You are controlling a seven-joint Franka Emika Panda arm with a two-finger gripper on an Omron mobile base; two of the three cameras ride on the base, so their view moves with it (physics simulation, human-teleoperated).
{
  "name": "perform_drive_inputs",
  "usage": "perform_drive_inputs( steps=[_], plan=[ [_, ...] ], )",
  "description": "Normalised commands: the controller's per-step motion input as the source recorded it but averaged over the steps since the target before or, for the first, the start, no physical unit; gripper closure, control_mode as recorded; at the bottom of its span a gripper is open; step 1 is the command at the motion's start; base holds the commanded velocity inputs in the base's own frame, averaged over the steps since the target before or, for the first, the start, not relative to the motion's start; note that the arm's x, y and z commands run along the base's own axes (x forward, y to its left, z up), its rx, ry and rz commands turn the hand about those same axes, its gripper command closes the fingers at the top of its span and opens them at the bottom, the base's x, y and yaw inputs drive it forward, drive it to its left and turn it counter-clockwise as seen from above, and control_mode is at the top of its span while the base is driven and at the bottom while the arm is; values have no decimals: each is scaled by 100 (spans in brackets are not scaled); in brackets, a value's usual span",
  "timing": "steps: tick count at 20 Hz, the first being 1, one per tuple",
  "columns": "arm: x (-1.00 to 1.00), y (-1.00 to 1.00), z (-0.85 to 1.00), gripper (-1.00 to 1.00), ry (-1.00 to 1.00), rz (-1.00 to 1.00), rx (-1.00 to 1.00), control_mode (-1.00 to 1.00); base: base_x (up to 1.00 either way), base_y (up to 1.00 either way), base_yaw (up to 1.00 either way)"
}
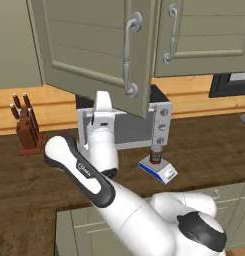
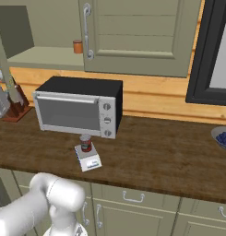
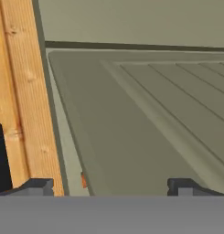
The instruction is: Pick the canned food and place it on the digital scale for weighing, and close the cabinet.
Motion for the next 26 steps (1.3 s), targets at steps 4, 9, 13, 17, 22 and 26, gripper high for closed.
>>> perform_drive_inputs(
  steps=[4, 9, 13, 17, 22, 26],
  plan=[
    [18, -22, 26, -100, 18, -18, 16, -100, 0, 0, 0],
    [9, -21, 17, -100, 13, -15, 16, -100, 0, 0, 0],
    [55, -2, 0, -100, 1, -13, 4, -100, 0, 0, 0],
    [36, -2, 15, -100, -2, -22, -1, -100, 0, 0, 0],
    [24, 0, 20, -100, -8, -34, -20, -100, 0, 0, 0],
    [28, 0, 42, -100, -16, -36, -24, -100, 0, 0, 0]
  ],
)
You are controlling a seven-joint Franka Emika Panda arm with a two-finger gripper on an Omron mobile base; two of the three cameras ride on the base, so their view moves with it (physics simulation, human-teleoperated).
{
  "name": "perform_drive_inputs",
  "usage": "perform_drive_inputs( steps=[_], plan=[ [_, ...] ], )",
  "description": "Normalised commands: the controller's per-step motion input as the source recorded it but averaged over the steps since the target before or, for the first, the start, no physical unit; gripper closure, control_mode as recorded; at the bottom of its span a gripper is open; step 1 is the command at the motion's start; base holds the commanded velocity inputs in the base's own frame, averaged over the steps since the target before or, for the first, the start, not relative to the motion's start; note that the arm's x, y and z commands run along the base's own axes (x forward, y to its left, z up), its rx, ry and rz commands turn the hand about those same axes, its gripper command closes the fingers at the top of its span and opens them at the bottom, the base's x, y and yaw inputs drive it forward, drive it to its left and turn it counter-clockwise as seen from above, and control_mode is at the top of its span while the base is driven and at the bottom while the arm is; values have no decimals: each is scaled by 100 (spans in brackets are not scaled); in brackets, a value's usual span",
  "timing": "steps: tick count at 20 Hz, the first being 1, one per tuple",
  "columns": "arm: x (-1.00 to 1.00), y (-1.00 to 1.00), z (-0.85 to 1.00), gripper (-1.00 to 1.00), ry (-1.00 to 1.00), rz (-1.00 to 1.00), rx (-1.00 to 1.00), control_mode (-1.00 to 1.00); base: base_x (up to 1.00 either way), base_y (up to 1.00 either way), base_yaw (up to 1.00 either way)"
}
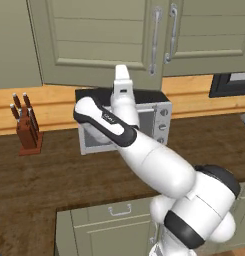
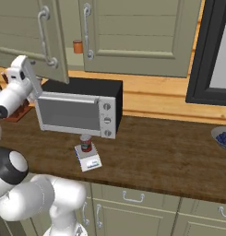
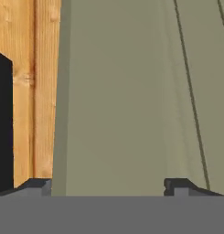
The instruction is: Pick the canned food and place it on the digital scale for weighing, and close the cabinet.
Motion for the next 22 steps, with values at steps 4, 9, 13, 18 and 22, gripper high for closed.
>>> perform_drive_inputs(
  steps=[4, 9, 13, 18, 22],
  plan=[
    [58, 0, 59, -100, 1, -33, -8, -100, 0, 0, 0],
    [92, 0, 45, -100, 0, -27, -7, -100, 0, 0, 0],
    [72, 0, 35, -100, -3, -25, -7, -100, 0, 0, 0],
    [41, 0, 25, -100, -9, -26, -7, -100, 0, 0, 0],
    [28, -3, 51, -100, -7, -27, -1, -100, 0, 0, 0]
  ],
)
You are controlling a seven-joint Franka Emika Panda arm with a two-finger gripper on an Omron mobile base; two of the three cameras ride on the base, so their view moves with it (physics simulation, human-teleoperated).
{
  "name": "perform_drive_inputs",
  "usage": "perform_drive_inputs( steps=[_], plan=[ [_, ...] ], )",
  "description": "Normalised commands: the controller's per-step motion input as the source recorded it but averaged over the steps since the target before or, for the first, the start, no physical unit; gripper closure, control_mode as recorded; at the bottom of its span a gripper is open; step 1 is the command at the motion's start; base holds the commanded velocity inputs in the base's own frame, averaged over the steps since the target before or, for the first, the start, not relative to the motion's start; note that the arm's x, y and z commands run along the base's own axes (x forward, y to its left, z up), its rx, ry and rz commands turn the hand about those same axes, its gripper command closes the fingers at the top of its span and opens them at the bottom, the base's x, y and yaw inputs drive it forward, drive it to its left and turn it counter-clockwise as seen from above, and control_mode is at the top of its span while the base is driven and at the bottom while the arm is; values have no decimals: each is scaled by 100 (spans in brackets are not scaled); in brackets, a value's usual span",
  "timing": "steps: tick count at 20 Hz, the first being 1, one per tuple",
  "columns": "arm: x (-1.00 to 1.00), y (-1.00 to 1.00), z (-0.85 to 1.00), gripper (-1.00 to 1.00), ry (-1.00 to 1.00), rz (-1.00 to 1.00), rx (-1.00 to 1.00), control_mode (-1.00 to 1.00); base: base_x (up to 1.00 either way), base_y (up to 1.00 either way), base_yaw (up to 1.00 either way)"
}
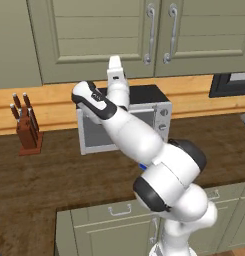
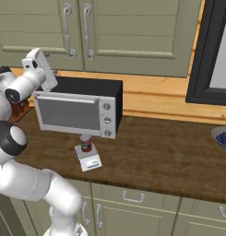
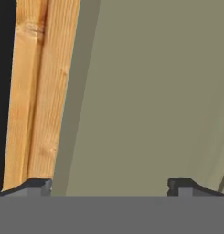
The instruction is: Pick the canned food and place it on the digital scale for weighing, and close the cabinet.
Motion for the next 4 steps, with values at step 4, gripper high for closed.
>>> perform_drive_inputs(
  steps=[4],
  plan=[
    [34, -6, 63, -100, -2, -25, 0, -100, 0, 0, 0]
  ],
)
